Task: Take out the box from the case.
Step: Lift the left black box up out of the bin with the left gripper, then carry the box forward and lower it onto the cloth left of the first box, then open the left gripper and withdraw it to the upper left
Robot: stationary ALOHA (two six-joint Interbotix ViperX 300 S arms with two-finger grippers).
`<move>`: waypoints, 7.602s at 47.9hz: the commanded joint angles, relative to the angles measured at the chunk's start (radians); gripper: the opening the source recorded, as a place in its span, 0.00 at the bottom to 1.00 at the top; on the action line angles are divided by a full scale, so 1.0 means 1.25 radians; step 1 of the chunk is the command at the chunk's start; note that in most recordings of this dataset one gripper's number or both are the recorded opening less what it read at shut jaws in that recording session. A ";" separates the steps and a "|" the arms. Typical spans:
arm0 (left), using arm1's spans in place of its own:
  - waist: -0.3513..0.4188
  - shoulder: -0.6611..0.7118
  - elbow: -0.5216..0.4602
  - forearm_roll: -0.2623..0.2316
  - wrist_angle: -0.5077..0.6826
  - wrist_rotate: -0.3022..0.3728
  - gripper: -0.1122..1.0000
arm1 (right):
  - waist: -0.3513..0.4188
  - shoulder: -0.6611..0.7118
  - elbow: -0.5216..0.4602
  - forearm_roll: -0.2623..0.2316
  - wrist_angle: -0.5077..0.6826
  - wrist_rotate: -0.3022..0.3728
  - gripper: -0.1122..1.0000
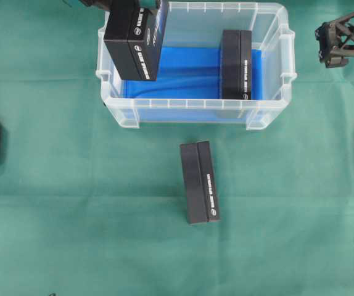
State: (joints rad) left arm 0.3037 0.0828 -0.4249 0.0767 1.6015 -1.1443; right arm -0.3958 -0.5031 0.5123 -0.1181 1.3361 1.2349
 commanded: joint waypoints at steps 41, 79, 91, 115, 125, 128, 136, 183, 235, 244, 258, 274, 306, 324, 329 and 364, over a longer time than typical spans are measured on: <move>-0.099 -0.045 0.028 0.006 -0.002 -0.065 0.66 | 0.000 -0.009 -0.009 -0.002 0.000 -0.020 0.93; -0.423 -0.063 0.088 0.018 -0.001 -0.455 0.66 | 0.001 -0.010 -0.009 -0.002 0.000 -0.040 0.93; -0.457 -0.061 0.091 0.027 0.034 -0.508 0.66 | 0.001 -0.009 -0.009 -0.002 0.001 -0.040 0.93; -0.455 -0.069 0.145 0.056 0.022 -0.506 0.66 | 0.004 -0.010 -0.007 -0.002 0.002 -0.039 0.93; -0.455 -0.083 0.272 0.061 -0.067 -0.512 0.66 | 0.004 -0.009 -0.007 -0.002 0.002 -0.039 0.93; -0.455 -0.088 0.317 0.074 -0.108 -0.517 0.66 | 0.004 -0.009 -0.007 -0.001 0.002 -0.039 0.93; -0.454 -0.098 0.439 0.088 -0.221 -0.563 0.66 | 0.004 -0.009 -0.006 -0.001 0.004 -0.040 0.93; -0.457 -0.031 0.604 0.076 -0.458 -0.589 0.66 | 0.005 -0.009 -0.006 -0.001 0.018 -0.039 0.93; -0.457 -0.064 0.584 0.034 -0.459 -0.592 1.00 | 0.018 -0.009 -0.006 -0.001 0.016 -0.040 0.93; -0.450 -0.110 0.558 0.034 -0.434 -0.593 1.00 | 0.018 -0.009 -0.006 -0.001 0.011 -0.040 0.93; -0.448 -0.178 0.441 0.034 -0.269 -0.589 1.00 | 0.020 -0.009 -0.006 -0.002 0.009 -0.040 0.93; -0.441 -0.184 0.360 0.034 -0.180 -0.534 1.00 | 0.018 -0.009 -0.006 -0.002 0.005 -0.039 0.93; -0.534 -0.376 0.568 0.034 -0.155 -0.592 1.00 | 0.020 -0.009 -0.006 -0.004 0.007 -0.039 0.93; -0.545 -0.466 0.644 0.042 -0.121 -0.611 1.00 | 0.018 -0.009 -0.006 -0.004 0.009 -0.033 0.93; -0.526 -0.464 0.643 0.049 -0.123 -0.601 1.00 | 0.018 -0.009 -0.005 -0.002 0.009 -0.032 0.93; -0.091 -0.459 0.645 0.047 -0.104 -0.207 1.00 | 0.018 -0.009 -0.007 0.000 0.028 -0.029 0.93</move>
State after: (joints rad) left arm 0.1396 -0.4863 0.3927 0.1350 1.4772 -1.4404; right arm -0.3728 -0.5047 0.5139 -0.1181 1.3698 1.1980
